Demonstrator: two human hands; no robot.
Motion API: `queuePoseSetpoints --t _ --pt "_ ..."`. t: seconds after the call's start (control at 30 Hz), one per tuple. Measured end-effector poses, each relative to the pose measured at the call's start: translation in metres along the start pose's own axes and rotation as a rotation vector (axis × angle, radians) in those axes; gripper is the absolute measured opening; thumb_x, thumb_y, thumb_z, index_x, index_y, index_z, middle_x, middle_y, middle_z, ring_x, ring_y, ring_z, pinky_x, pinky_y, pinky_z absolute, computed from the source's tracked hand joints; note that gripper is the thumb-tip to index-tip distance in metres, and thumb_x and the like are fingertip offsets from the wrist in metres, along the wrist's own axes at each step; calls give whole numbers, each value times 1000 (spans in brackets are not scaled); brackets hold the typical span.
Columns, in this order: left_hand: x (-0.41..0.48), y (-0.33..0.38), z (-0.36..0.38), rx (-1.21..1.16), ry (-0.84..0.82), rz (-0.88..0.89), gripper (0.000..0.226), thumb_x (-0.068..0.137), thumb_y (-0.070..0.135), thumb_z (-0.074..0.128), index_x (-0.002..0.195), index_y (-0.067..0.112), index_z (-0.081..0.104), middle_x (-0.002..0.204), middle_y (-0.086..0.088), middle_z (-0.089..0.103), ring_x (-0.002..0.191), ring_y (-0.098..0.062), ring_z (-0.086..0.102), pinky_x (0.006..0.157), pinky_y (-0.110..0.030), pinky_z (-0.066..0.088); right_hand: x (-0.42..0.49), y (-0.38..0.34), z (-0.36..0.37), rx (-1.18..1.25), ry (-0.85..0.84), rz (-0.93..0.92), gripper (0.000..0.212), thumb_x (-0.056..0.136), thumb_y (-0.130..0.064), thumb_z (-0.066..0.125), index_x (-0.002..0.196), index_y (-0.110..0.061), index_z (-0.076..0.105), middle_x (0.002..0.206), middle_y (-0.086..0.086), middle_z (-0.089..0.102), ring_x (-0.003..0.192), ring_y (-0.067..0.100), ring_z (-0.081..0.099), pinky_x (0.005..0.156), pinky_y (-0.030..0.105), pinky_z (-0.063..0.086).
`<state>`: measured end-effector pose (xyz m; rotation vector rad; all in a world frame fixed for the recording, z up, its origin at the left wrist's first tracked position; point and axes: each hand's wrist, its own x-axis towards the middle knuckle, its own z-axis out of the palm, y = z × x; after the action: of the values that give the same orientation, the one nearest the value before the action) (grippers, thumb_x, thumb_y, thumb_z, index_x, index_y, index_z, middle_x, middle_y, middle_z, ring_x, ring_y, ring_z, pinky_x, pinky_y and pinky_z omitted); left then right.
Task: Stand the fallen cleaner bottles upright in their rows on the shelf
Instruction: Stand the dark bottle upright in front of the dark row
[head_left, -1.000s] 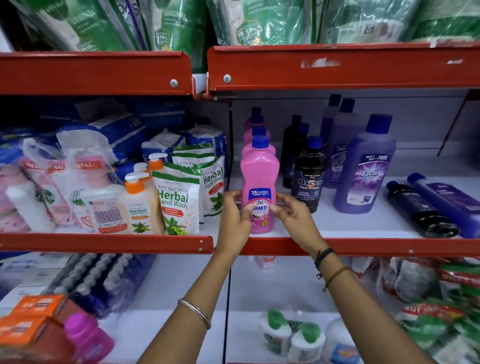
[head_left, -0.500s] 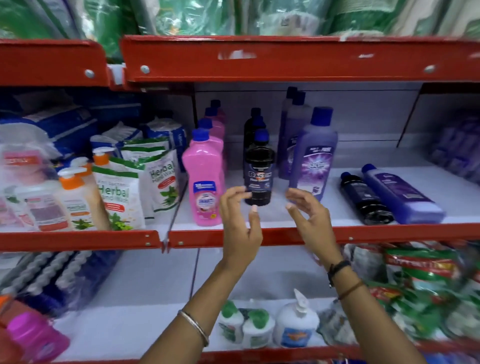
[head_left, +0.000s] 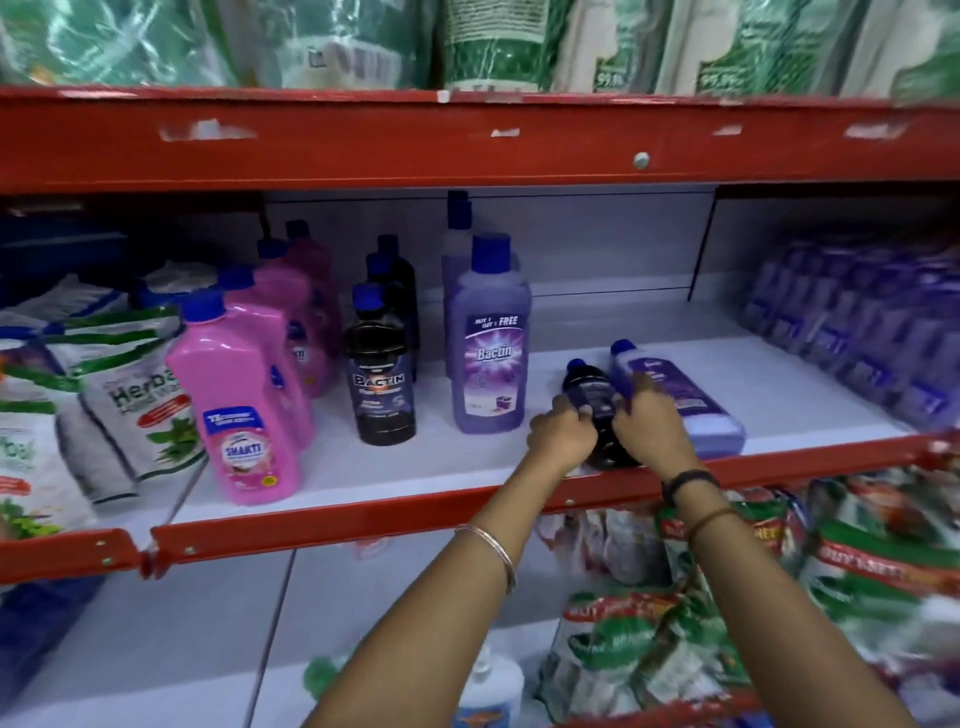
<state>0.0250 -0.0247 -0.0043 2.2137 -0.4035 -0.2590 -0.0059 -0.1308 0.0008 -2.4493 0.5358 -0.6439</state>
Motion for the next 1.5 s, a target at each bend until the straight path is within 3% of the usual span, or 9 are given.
queuePoseSetpoints --t 0.2,0.4,0.5,0.63,0.7,0.83,1.1,1.33,1.5 --pt "3 -5 10 -31 -23 -11 53 89 36 47 134 14 28 129 -25 46 119 -44 45 99 -44 40 8 -8 6 -305 -115 -58 27 85 -2 46 107 11 53 112 31 60 104 43 59 84 42 48" --pt "19 -20 15 -287 -55 -69 102 58 52 58 143 28 7 132 -14 52 116 -34 55 97 -48 50 13 -17 5 -281 -202 109 34 87 -8 49 118 6 47 125 29 53 116 44 51 96 47 43" --pt "-6 -7 -1 -395 -37 10 79 86 19 61 146 11 9 124 -8 59 113 -23 56 99 -38 47 8 -8 -4 -50 -95 118 27 88 -12 50 107 7 55 116 33 59 109 43 55 89 41 43" --pt "-18 -6 -9 -543 71 167 59 89 -2 54 141 10 29 134 -9 53 113 -21 55 100 -36 46 1 5 -18 621 -46 202 9 85 -4 59 90 -6 67 91 16 67 98 36 63 85 37 50" --pt "-27 -7 -15 -574 128 238 52 90 -2 51 138 11 37 132 -9 55 114 -21 57 99 -35 48 -5 9 -23 835 -106 154 22 84 2 59 105 -2 63 96 11 65 102 34 62 88 37 54" --pt "-48 -16 -42 -619 219 359 44 90 -4 50 132 7 48 114 -4 60 94 -6 62 79 -13 52 -25 -8 -25 832 -148 -79 39 80 1 64 118 -5 57 115 10 63 104 20 60 88 30 52" --pt "-75 -76 -110 -543 564 374 44 87 -8 50 129 6 51 116 -5 61 103 -18 58 95 -32 47 -59 -102 26 971 -246 -258 39 80 6 61 115 -8 52 106 0 62 94 10 60 76 15 52" --pt "-88 -131 -137 -419 708 366 45 88 -2 43 129 13 50 124 -4 59 115 -23 56 100 -29 45 -78 -141 88 918 -318 -291 37 83 -1 61 115 -17 51 117 10 61 109 24 58 95 37 49" --pt "-91 -140 -143 -352 659 362 49 84 -15 35 125 8 50 114 0 60 104 -9 56 83 0 40 -86 -144 103 907 -153 -224 35 84 -4 60 116 -15 50 110 3 57 96 10 56 80 8 46"
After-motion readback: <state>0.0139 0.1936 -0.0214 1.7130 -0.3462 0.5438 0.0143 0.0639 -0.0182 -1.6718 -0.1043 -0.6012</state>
